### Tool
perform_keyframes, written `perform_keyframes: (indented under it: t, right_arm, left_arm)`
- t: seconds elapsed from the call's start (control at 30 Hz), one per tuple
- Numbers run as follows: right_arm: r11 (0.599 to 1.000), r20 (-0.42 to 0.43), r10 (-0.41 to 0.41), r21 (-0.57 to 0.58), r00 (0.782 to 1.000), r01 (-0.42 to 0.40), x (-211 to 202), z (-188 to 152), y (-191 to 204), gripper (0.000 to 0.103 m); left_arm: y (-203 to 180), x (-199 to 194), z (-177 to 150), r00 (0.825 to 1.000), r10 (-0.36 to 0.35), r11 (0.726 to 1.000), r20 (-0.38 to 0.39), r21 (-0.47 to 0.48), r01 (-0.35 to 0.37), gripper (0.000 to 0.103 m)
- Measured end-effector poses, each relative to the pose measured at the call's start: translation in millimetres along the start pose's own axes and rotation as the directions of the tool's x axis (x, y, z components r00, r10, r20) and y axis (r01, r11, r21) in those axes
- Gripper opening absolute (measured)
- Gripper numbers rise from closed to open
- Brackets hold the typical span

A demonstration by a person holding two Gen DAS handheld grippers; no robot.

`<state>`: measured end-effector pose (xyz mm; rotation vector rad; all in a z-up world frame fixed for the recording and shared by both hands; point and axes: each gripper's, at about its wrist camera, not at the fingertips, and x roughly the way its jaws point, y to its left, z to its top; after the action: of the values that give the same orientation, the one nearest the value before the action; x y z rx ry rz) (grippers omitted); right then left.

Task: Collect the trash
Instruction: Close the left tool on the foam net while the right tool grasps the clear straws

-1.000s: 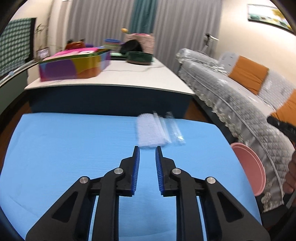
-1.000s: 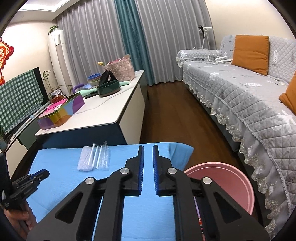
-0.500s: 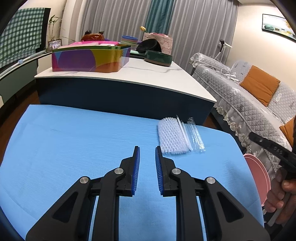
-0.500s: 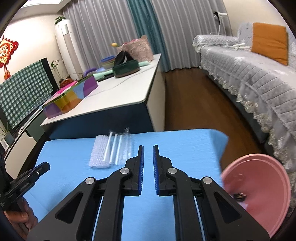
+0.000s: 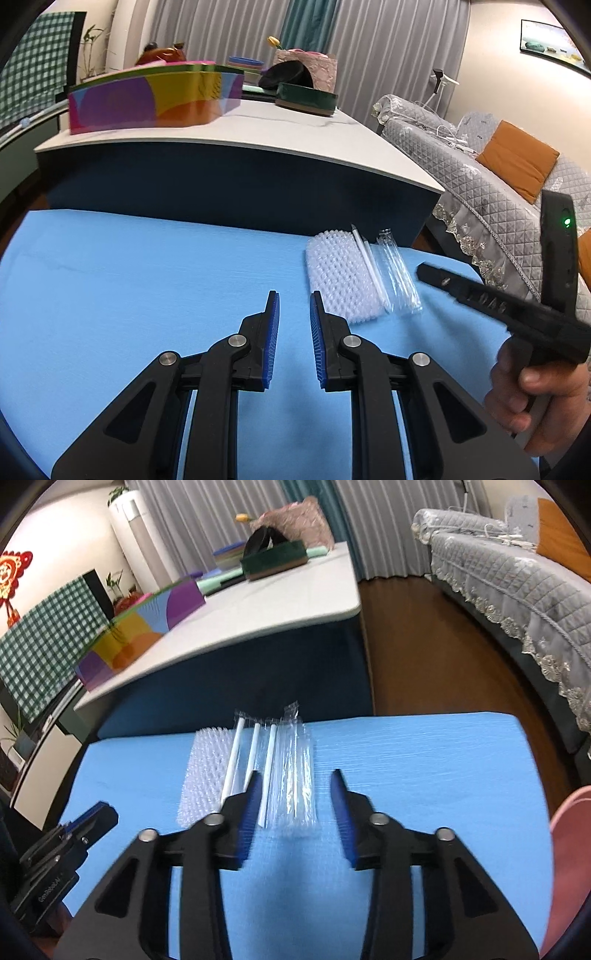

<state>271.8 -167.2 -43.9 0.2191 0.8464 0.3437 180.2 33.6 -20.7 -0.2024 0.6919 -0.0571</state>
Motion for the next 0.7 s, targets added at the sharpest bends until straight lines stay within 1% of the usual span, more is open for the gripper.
perform_keyframes:
  t: [0.1, 0.17, 0.23, 0.27, 0.3, 0.33, 0.4, 0.47, 0.5, 0.57, 0.6, 0.63, 0.7]
  right_arm:
    - [1.000, -0.028, -0.007, 0.011, 1.000, 0.007, 11, 1, 0, 0.042]
    - [1.000, -0.044, -0.017, -0.004, 0.999, 0.017, 16, 0, 4, 0.042]
    - [0.999, -0.053, -0.026, -0.020, 0.998, 0.025, 19, -1, 6, 0.041]
    - [0.999, -0.058, -0.029, -0.023, 0.998, 0.028, 21, -2, 7, 0.038]
    - [0.999, -0.061, -0.032, -0.023, 0.998, 0.030, 21, -3, 6, 0.031]
    - [0.999, -0.063, -0.032, -0.021, 0.997, 0.031, 21, -3, 5, 0.028]
    - [0.999, -0.063, -0.033, -0.010, 0.997, 0.032, 20, -4, 3, 0.015]
    - [0.999, -0.058, -0.041, -0.012, 0.997, 0.041, 18, -3, 1, 0.007]
    - [0.999, -0.051, -0.048, -0.009, 0.998, 0.048, 14, -3, -1, 0.005]
    - [0.998, -0.043, -0.057, 0.005, 0.997, 0.057, 10, -2, -7, 0.004]
    - [0.998, -0.039, -0.059, 0.014, 0.997, 0.060, 7, -1, -10, 0.004]
    - [0.998, -0.033, -0.062, 0.023, 0.998, 0.063, 3, -1, -14, 0.004]
    - [0.997, -0.019, -0.074, 0.027, 0.997, 0.074, -5, 0, -19, 0.003]
  left_arm:
    - [-3, 15, 4, 1.000, -0.005, 1.000, -0.016, -0.015, 0.005, 0.019]
    - [-6, 24, 5, 0.999, -0.009, 1.000, -0.035, -0.016, 0.008, 0.025]
    - [-12, 32, 5, 0.998, -0.009, 1.000, -0.057, -0.002, 0.008, 0.037]
    - [-15, 36, 5, 0.998, -0.005, 1.000, -0.066, 0.005, 0.006, 0.040]
    - [-16, 38, 5, 0.998, -0.004, 1.000, -0.070, 0.004, 0.004, 0.044]
    - [-16, 40, 5, 0.997, -0.005, 1.000, -0.076, 0.000, 0.005, 0.046]
    - [-17, 48, 5, 0.994, -0.009, 1.000, -0.108, -0.006, 0.008, 0.047]
    - [-18, 54, 4, 0.992, -0.002, 1.000, -0.129, -0.009, 0.001, 0.047]
    - [-19, 58, 4, 0.990, -0.008, 1.000, -0.139, -0.018, 0.005, 0.046]
    - [-21, 62, 3, 0.988, -0.017, 1.000, -0.155, -0.026, 0.013, 0.046]
    - [-23, 65, 3, 0.986, -0.016, 1.000, -0.167, -0.025, 0.012, 0.040]
    - [-25, 67, 2, 0.984, -0.019, 1.000, -0.175, -0.024, 0.015, 0.025]
    - [-29, 66, 2, 0.984, -0.037, 0.999, -0.173, -0.025, 0.033, 0.016]
